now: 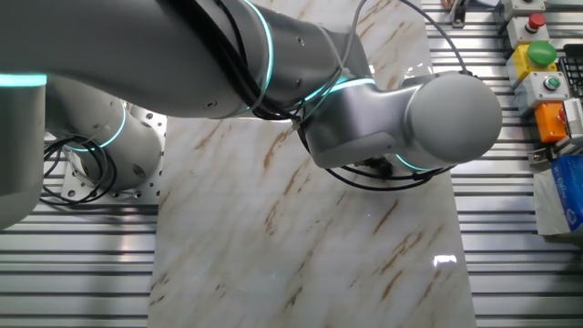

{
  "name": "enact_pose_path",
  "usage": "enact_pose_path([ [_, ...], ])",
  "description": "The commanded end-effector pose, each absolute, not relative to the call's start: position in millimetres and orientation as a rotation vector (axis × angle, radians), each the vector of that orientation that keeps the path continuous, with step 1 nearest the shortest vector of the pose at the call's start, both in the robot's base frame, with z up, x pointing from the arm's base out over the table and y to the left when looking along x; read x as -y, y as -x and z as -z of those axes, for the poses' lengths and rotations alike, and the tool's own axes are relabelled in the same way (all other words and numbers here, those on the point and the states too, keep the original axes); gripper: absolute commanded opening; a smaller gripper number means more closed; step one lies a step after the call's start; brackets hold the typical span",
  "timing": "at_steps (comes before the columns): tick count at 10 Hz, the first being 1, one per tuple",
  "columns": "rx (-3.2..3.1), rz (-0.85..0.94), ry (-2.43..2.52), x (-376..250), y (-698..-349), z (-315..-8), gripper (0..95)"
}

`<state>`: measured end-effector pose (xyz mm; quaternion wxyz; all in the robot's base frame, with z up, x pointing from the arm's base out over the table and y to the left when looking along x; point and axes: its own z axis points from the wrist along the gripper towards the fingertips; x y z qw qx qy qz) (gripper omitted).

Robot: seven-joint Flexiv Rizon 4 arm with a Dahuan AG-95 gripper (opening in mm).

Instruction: Screw the lid onto the jar

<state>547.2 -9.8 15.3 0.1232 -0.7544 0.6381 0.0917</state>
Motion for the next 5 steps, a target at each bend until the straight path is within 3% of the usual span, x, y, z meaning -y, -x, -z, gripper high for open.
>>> enact_pose_path([
  [1, -1.867, -0.266, 2.199, 9.8, -546.9, -15.1, 38.0],
  [2, -1.869, -0.266, 2.198, 9.7, -546.9, -15.1, 19.0],
  [3, -1.873, -0.266, 2.196, 9.7, -546.9, -15.0, 19.0],
  [4, -1.879, -0.266, 2.191, 9.6, -547.0, -15.3, 0.0],
  [5, -1.882, -0.267, 2.189, 9.6, -547.0, -15.3, 0.0],
])
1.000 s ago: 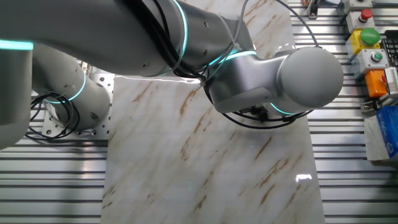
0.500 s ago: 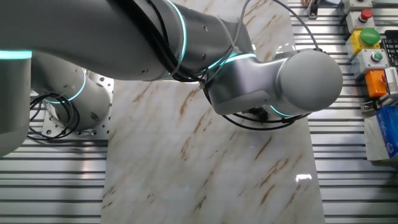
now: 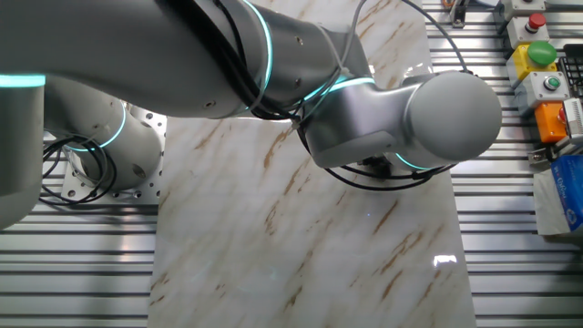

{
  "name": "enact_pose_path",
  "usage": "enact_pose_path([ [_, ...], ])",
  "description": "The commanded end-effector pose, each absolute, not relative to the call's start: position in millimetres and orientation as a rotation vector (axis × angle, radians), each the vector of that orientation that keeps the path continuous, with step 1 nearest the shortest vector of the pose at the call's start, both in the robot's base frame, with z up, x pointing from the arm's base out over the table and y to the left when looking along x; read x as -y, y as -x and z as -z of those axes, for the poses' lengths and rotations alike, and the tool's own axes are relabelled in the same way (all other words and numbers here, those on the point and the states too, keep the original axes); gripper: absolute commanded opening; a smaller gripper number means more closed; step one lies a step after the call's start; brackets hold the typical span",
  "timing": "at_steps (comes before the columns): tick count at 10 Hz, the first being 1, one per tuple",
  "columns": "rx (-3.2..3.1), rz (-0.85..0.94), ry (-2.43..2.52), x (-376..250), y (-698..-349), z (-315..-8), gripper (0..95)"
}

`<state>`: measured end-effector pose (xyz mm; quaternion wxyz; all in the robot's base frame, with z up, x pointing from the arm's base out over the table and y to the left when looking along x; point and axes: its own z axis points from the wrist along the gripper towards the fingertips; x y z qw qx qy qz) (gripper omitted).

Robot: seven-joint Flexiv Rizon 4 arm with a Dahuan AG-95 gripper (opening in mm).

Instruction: Screw the lid onto the jar

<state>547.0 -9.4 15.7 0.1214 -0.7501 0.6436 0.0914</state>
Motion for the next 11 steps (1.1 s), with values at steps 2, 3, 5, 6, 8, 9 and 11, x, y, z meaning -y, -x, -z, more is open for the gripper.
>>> enact_pose_path([
  [2, -1.880, -0.271, 2.187, 10, -547, -15, 0.0],
  [3, -1.879, -0.274, 2.186, 10, -547, -15, 0.0],
  [5, -1.883, -0.279, 2.180, 10, -547, -19, 0.0],
  [6, -1.884, -0.280, 2.181, 10, -547, -21, 0.0],
  [8, -1.891, -0.283, 2.176, 10, -547, -26, 0.0],
  [9, -1.908, -0.281, 2.170, 9, -547, -31, 0.0],
  [11, -1.961, -0.270, 2.151, 8, -545, -44, 0.0],
])
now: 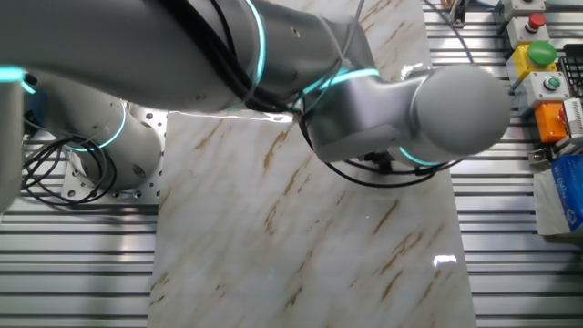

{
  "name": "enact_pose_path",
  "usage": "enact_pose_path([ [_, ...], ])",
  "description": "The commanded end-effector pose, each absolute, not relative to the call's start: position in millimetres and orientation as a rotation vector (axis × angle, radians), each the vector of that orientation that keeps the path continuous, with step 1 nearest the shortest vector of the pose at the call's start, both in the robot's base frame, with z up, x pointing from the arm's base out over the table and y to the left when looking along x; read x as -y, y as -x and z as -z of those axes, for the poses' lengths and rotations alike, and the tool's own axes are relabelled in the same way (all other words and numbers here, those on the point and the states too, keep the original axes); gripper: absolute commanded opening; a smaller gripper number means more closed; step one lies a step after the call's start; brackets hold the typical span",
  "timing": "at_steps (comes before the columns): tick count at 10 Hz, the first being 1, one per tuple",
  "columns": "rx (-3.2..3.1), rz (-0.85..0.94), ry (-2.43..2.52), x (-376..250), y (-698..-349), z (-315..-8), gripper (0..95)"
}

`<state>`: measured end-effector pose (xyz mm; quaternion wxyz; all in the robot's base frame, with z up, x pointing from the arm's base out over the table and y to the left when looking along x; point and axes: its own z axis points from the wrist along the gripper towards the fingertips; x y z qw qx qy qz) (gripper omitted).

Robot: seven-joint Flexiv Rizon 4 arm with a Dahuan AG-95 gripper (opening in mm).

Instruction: Screw the lid onto the jar

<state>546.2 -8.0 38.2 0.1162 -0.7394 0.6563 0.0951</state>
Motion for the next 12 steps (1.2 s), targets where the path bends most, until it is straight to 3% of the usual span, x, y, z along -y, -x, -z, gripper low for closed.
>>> enact_pose_path([
  [1, -1.980, -0.269, 2.146, 8, -545, -50, 0.0],
  [6, -2.207, -0.128, 2.134, -4, -535, -97, 0.0],
  [12, -2.318, -0.068, 2.163, -21, -530, -117, 0.0],
])
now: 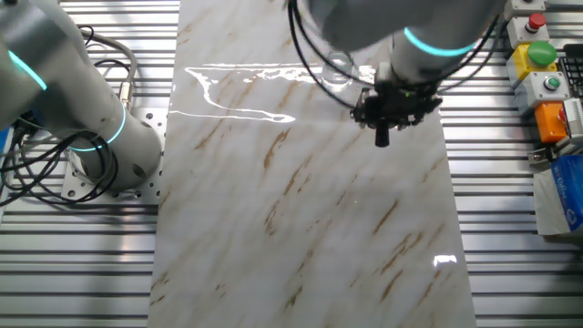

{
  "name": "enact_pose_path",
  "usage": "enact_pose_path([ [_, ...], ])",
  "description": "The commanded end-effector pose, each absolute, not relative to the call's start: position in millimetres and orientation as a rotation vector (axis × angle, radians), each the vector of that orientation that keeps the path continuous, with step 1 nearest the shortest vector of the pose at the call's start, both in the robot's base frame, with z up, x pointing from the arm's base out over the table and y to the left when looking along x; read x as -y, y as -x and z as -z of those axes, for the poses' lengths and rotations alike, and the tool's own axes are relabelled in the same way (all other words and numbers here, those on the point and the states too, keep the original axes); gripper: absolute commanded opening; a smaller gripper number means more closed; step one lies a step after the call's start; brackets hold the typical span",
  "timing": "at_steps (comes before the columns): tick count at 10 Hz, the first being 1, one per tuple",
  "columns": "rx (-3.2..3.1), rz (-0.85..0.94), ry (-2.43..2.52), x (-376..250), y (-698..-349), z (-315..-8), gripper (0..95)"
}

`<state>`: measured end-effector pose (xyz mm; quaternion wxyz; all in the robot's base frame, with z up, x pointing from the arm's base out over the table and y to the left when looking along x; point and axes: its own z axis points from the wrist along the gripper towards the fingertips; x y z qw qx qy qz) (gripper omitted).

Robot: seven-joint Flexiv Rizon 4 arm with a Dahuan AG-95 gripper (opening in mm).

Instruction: Screw the lid onto the jar

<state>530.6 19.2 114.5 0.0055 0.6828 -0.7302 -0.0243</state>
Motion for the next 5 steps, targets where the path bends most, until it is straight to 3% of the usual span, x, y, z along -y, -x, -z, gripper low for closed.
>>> enact_pose_path([
  [1, 2.269, 0.071, -2.108, -21.4, -528.8, -118.0, 0.0],
  [5, 2.256, 0.071, -1.965, -24.9, -521.7, -125.7, 0.0],
])
